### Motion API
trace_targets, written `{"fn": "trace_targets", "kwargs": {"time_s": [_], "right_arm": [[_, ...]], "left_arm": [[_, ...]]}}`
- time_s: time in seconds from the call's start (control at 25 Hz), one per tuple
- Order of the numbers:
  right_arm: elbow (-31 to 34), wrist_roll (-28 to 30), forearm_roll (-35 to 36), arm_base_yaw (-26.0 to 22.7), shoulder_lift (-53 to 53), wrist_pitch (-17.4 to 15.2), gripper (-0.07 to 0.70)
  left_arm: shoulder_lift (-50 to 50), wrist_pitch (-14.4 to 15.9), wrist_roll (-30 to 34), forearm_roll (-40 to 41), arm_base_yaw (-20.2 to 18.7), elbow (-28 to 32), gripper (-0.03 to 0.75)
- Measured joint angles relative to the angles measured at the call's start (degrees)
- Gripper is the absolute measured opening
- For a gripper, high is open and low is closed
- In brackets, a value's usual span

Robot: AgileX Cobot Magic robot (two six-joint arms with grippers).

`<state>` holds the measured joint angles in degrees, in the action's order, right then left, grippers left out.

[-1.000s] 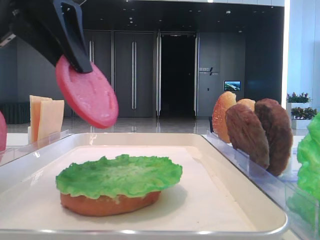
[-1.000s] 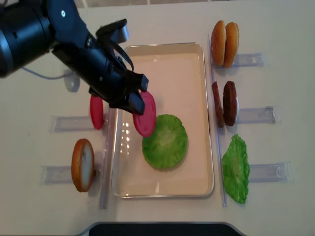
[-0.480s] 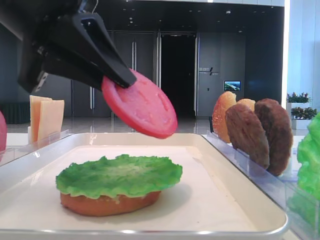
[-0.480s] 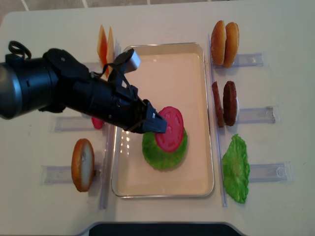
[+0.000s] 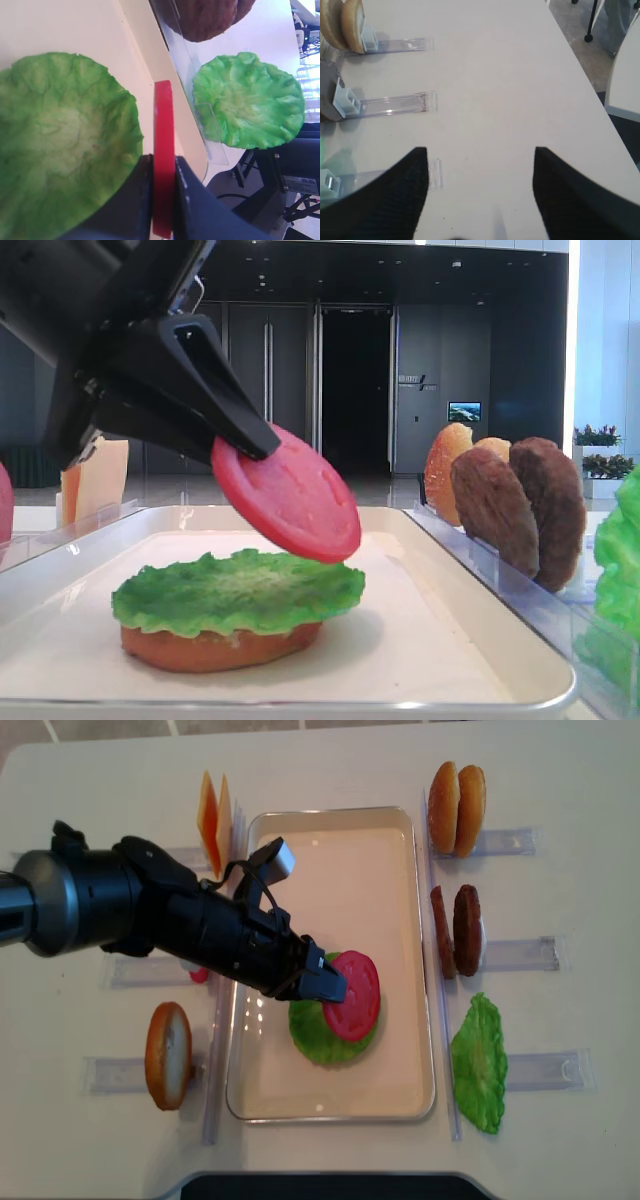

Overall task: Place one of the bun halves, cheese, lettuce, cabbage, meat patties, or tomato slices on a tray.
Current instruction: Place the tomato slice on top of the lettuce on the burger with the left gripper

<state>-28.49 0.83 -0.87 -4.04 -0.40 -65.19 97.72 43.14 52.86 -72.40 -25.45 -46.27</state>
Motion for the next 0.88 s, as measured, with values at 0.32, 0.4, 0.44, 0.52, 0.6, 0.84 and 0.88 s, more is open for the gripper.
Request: {"fn": "trace_targets", "kwargs": {"time_s": [0.32, 0.4, 0.44, 0.52, 0.6, 0.84, 0.88], "right_arm": [[0.0, 0.0, 0.0, 0.0, 0.0, 0.0, 0.461], [0.0, 0.0, 0.0, 0.0, 0.0, 0.0, 0.461], [0.0, 0.0, 0.0, 0.0, 0.0, 0.0, 0.461], [0.0, 0.0, 0.0, 0.0, 0.0, 0.0, 0.461], [0.0, 0.0, 0.0, 0.0, 0.0, 0.0, 0.461], [0.0, 0.0, 0.0, 0.0, 0.0, 0.0, 0.461], [0.0, 0.0, 0.0, 0.0, 0.0, 0.0, 0.461]], "left_arm": [[0.0, -2.2, -2.7, 0.0, 0.0, 1.5, 0.058], [0.0, -2.5, -2.8, 0.0, 0.0, 2.3, 0.058], [0.0, -2.8, -2.9, 0.0, 0.0, 2.6, 0.058], [0.0, -3.5, -3.0, -0.1, 0.0, 3.1, 0.058], [0.0, -3.9, -3.0, -0.1, 0.0, 3.4, 0.058], [0.0, -4.9, 0.6, -0.2, 0.0, 3.4, 0.058], [0.0, -4.9, 1.5, -0.2, 0.0, 3.4, 0.058]]}}
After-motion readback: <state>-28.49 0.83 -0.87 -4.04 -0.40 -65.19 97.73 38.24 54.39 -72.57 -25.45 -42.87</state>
